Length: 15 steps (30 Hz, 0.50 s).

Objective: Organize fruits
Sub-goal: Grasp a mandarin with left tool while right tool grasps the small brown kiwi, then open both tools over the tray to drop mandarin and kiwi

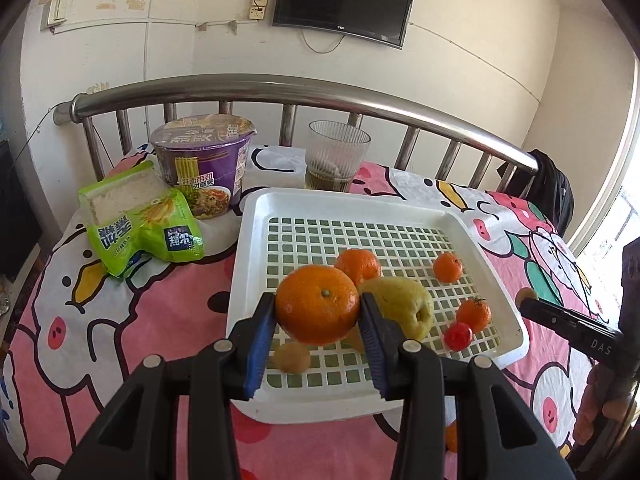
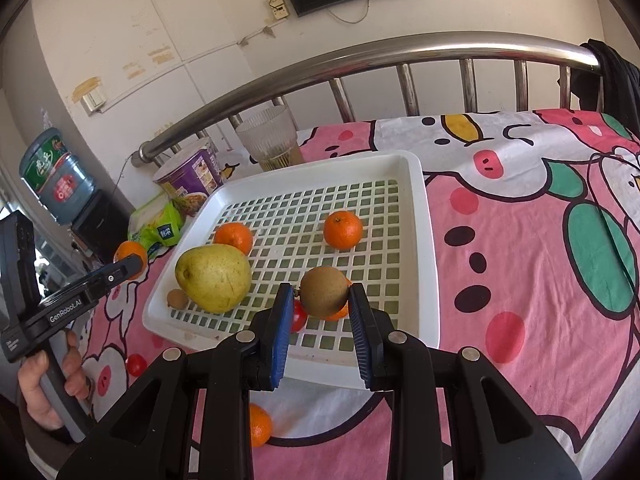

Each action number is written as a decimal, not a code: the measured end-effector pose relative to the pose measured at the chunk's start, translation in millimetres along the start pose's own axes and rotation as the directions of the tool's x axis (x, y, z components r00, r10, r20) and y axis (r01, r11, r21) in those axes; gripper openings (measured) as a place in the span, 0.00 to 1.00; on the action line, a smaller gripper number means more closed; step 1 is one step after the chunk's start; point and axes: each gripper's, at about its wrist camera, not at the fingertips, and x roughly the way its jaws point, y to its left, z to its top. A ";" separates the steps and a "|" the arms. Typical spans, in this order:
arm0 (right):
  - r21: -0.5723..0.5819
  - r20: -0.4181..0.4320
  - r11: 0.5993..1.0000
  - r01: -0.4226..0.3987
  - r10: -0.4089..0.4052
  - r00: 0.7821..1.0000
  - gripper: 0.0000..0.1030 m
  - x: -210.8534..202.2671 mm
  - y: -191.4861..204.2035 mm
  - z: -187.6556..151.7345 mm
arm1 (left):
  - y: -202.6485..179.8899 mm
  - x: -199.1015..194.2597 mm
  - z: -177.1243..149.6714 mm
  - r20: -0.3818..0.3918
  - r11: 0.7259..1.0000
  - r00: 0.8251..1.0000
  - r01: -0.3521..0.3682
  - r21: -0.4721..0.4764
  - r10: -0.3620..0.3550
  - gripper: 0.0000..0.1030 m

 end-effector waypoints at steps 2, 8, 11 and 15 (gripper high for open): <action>-0.004 -0.009 1.000 0.012 -0.012 1.000 0.26 9.6 -0.7 9.8 | 5.4 15.8 6.3 -0.030 1.000 1.000 -0.004 -0.019 0.004 0.43; -0.029 -0.079 0.999 0.020 -0.022 0.997 0.26 45.6 -0.8 26.9 | 14.0 55.5 17.3 -0.116 0.998 0.993 -0.022 -0.055 0.016 0.43; -0.066 -0.105 0.998 0.021 -0.028 0.994 0.26 61.2 6.1 28.3 | 14.3 68.8 19.2 -0.141 0.998 0.990 -0.026 -0.054 0.018 0.43; -0.113 -0.133 0.993 0.038 -0.053 0.990 0.26 78.5 13.8 29.1 | 14.1 81.5 19.1 -0.170 0.998 0.985 -0.034 -0.052 0.025 0.43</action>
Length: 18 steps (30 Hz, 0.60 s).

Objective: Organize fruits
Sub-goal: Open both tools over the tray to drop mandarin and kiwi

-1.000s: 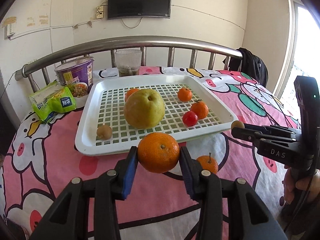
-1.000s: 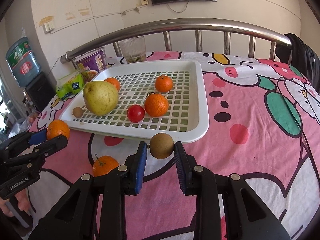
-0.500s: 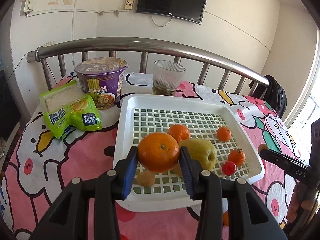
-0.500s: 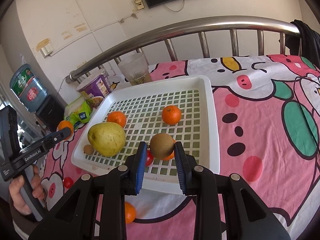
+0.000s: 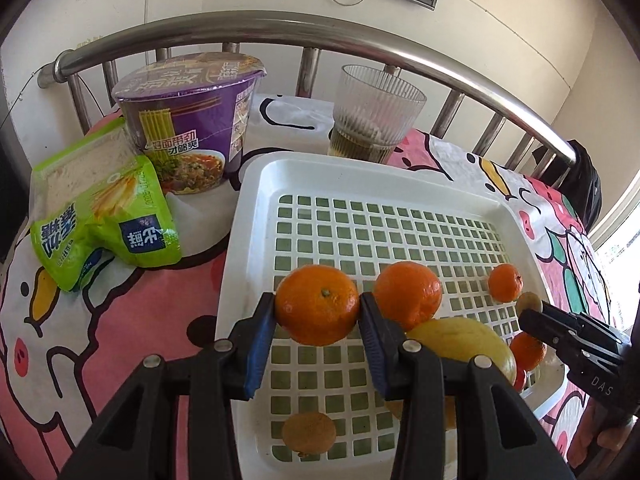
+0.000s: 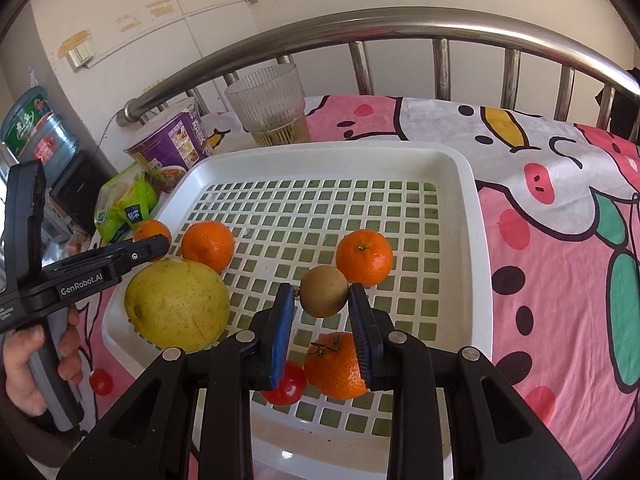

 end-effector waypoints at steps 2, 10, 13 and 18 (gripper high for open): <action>-0.014 -0.016 1.000 0.014 -0.014 1.000 0.26 7.2 1.6 1.4 | 0.4 6.0 -0.2 -0.014 1.000 1.000 -0.005 -0.002 0.005 0.43; -0.020 -0.047 0.999 0.041 -0.041 0.998 0.27 21.9 -0.1 0.0 | 5.5 9.4 0.2 -0.028 0.999 0.999 0.036 -0.041 -0.038 0.43; 0.003 -0.040 1.000 0.030 -0.030 0.999 0.47 15.8 -1.8 0.2 | 9.7 4.9 1.8 -0.022 0.994 0.997 0.078 -0.077 -0.080 0.51; -0.003 0.099 0.999 0.037 -0.037 0.994 0.74 -28.1 3.5 -6.8 | 10.4 -36.2 3.2 0.090 0.989 0.990 0.120 -0.086 -0.112 0.89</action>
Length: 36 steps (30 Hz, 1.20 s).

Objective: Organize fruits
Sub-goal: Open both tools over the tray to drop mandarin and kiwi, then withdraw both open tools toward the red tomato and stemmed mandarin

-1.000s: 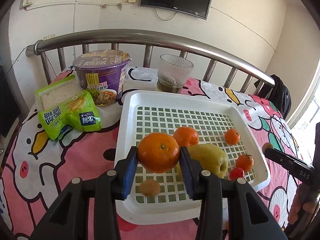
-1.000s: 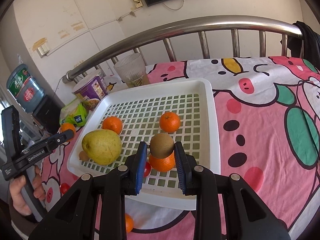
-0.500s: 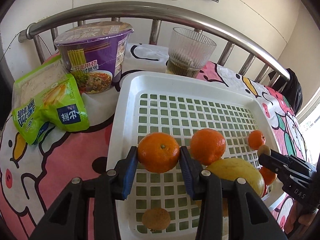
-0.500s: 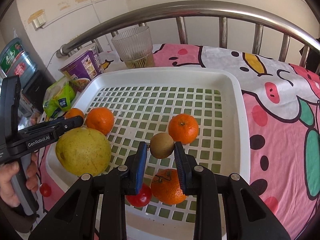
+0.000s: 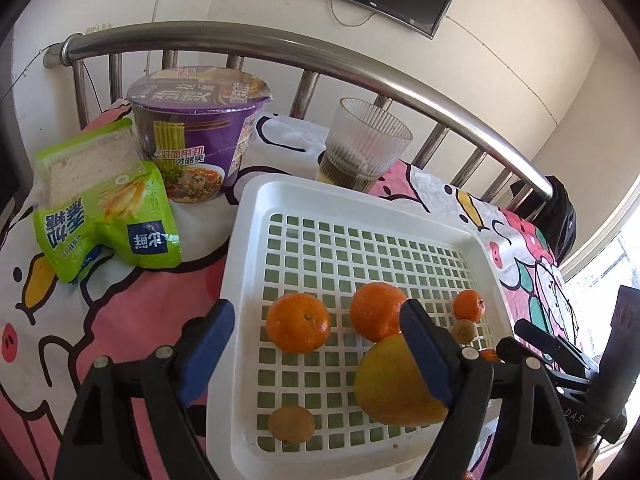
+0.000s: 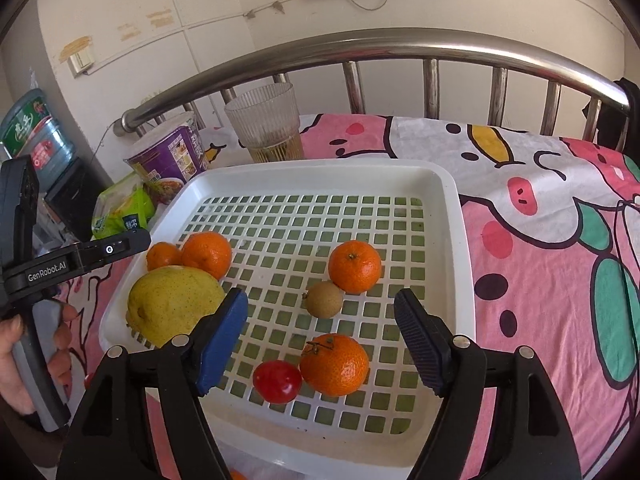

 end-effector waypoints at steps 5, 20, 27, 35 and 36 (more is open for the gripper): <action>-0.026 0.132 1.000 0.002 0.002 0.991 0.83 -54.4 15.6 -8.0 | -4.0 -61.7 -2.0 0.139 0.999 0.989 0.047 0.013 -0.048 0.97; -0.019 0.340 0.998 -0.061 0.064 0.938 0.98 -139.3 49.4 -59.2 | -27.0 -163.3 -88.7 0.344 0.992 0.939 -0.019 0.122 -0.024 1.00; -0.043 0.327 0.999 -0.026 0.039 0.944 0.98 -138.9 51.2 -81.4 | -13.5 -160.2 -125.4 0.292 0.992 0.956 -0.018 0.124 -0.019 1.00; -0.077 0.282 0.997 -0.014 0.035 0.959 0.98 -126.2 57.5 -101.0 | -5.3 -144.9 -147.2 0.239 0.983 0.971 -0.071 0.171 0.029 1.00; -0.081 0.275 0.997 -0.013 0.035 0.961 0.98 -124.0 58.2 -103.4 | -4.8 -142.2 -149.1 0.231 0.981 0.972 -0.077 0.178 0.034 1.00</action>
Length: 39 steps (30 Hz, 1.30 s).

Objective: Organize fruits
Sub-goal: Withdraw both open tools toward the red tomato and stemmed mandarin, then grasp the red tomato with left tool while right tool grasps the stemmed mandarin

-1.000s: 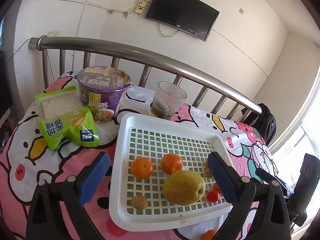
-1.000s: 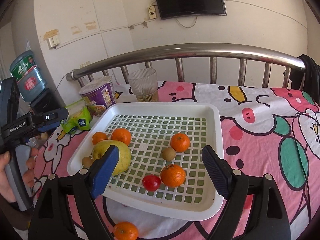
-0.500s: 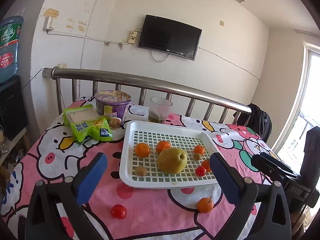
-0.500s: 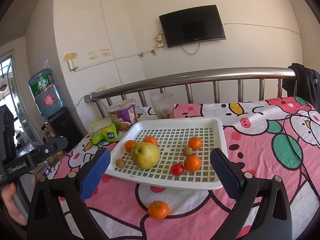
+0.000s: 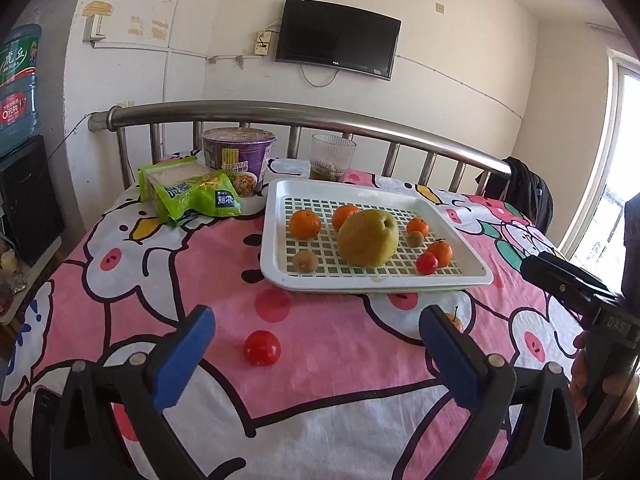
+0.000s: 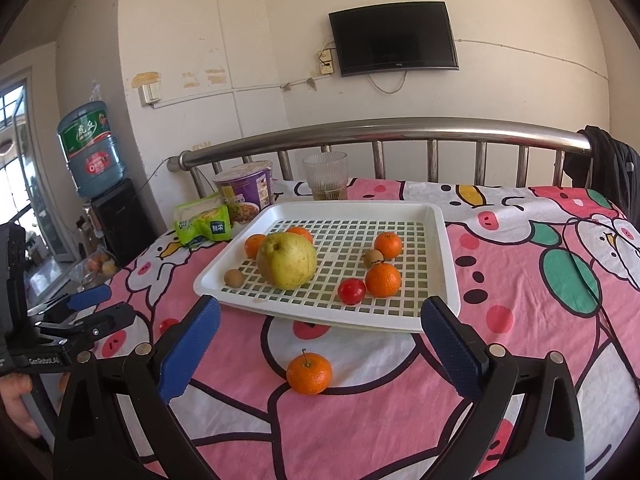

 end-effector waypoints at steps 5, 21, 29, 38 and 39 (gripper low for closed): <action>-0.021 -0.051 1.000 0.004 -0.005 0.999 0.98 11.2 1.2 -12.9 | -0.7 15.4 -12.7 -0.054 0.999 0.998 -0.026 0.048 0.028 1.00; -0.068 -0.238 0.997 -0.027 0.010 0.971 0.96 52.1 4.0 -39.7 | 11.2 56.7 -25.4 -0.180 0.998 0.983 -0.026 0.058 0.036 0.84; -0.057 -0.303 0.998 -0.019 0.001 0.953 0.78 67.5 -1.8 -48.4 | 22.6 65.7 -24.6 -0.201 1.000 0.979 -0.027 0.013 0.029 0.68; -0.074 -0.350 0.996 -0.046 0.017 0.937 0.43 78.0 4.6 -51.7 | 32.6 77.7 -26.3 -0.256 0.999 0.967 -0.024 -0.041 0.013 0.34; -0.075 -0.353 0.996 -0.049 0.020 0.935 0.41 78.4 4.9 -52.6 | 32.4 77.4 -26.4 -0.254 0.999 0.967 -0.029 -0.040 0.018 0.31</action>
